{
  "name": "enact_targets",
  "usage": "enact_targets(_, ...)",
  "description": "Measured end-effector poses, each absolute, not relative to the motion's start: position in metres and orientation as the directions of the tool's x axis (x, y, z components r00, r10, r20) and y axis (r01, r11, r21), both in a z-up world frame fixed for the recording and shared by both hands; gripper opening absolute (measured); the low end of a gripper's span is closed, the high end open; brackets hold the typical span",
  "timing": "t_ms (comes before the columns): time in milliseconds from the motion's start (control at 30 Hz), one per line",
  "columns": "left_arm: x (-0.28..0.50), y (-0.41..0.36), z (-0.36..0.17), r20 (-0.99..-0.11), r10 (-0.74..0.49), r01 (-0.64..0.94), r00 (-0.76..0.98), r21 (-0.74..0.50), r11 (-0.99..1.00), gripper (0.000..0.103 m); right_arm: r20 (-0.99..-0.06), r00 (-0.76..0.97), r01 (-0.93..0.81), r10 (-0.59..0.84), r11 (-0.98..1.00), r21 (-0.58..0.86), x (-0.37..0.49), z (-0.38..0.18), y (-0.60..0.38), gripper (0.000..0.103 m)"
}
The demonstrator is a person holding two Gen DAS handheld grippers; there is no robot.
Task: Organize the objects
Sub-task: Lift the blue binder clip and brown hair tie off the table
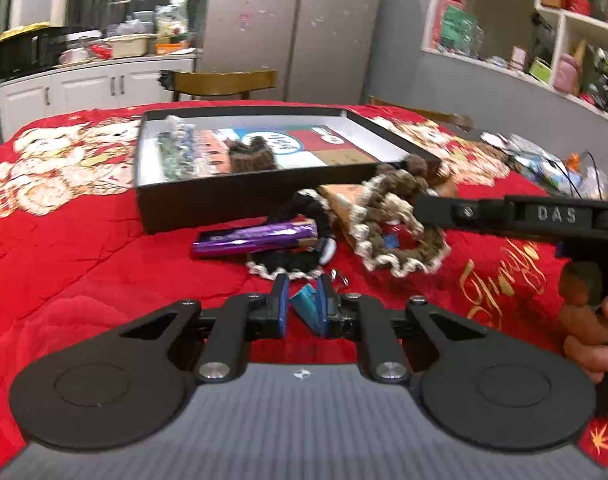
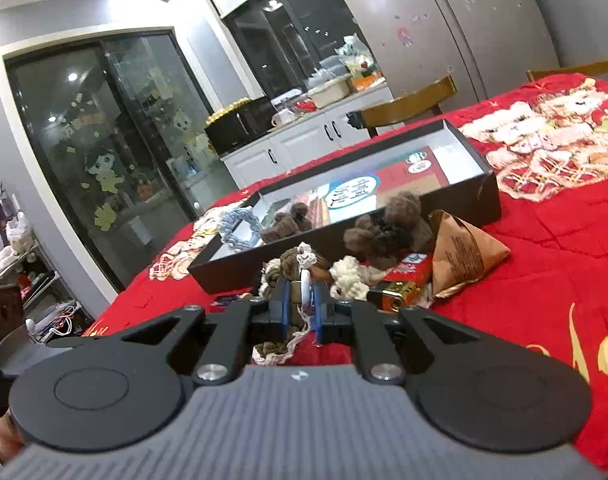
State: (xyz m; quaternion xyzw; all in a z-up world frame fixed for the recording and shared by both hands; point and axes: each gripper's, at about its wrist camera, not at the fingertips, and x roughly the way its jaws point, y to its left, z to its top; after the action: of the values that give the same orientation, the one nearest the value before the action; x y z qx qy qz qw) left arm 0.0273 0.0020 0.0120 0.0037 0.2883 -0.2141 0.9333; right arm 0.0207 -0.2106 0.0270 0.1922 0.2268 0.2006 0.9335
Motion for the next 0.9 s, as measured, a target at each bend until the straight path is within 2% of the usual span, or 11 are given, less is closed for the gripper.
enact_targets(67,0.024,-0.004,0.012,-0.542,-0.389,0.415,0.745,-0.081,0.906,0.021,-0.337,0.82,-0.296,0.463,0.846,0.443,0.018,0.029,-0.209,0.014)
enact_targets(100,0.021,-0.007,0.013,-0.539,-0.387,0.424,0.748,-0.061,0.904,0.027,-0.333,0.821,-0.298,0.463,0.846,0.443,0.017,0.029,-0.21,0.014)
enact_targets(133,0.02,-0.011,0.012,-0.549,-0.393,0.442,0.738,-0.048,0.896,0.033,-0.328,0.823,-0.3,0.465,0.844,0.444,0.017,0.03,-0.21,0.014)
enact_targets(167,0.02,-0.015,0.01,-0.569,-0.4,0.459,0.719,-0.043,0.887,0.048,-0.324,0.825,-0.299,0.463,0.844,0.445,0.016,0.03,-0.211,0.014)
enact_targets(200,0.02,-0.019,0.008,-0.584,-0.402,0.476,0.705,-0.031,0.879,0.054,-0.323,0.827,-0.296,0.46,0.845,0.445,0.015,0.03,-0.212,0.014)
enact_targets(267,0.018,-0.024,0.008,-0.584,-0.391,0.483,0.711,0.002,0.876,0.054,-0.319,0.831,-0.292,0.457,0.845,0.449,0.014,0.031,-0.214,0.014)
enact_targets(333,0.021,-0.02,0.007,-0.584,-0.405,0.479,0.704,-0.031,0.877,0.052,-0.315,0.834,-0.289,0.453,0.845,0.45,0.013,0.031,-0.215,0.014)
enact_targets(400,0.024,-0.013,0.007,-0.578,-0.403,0.454,0.71,-0.063,0.889,0.034,-0.316,0.835,-0.287,0.45,0.847,0.448,0.013,0.032,-0.214,0.014)
enact_targets(433,0.025,-0.01,0.006,-0.576,-0.397,0.44,0.714,-0.071,0.895,0.031,-0.315,0.835,-0.288,0.45,0.847,0.448,0.013,0.032,-0.214,0.014)
enact_targets(900,0.013,-0.008,0.014,-0.518,-0.386,0.43,0.763,-0.039,0.902,0.031,-0.26,0.855,-0.316,0.448,0.849,0.424,0.004,0.041,-0.217,0.014)
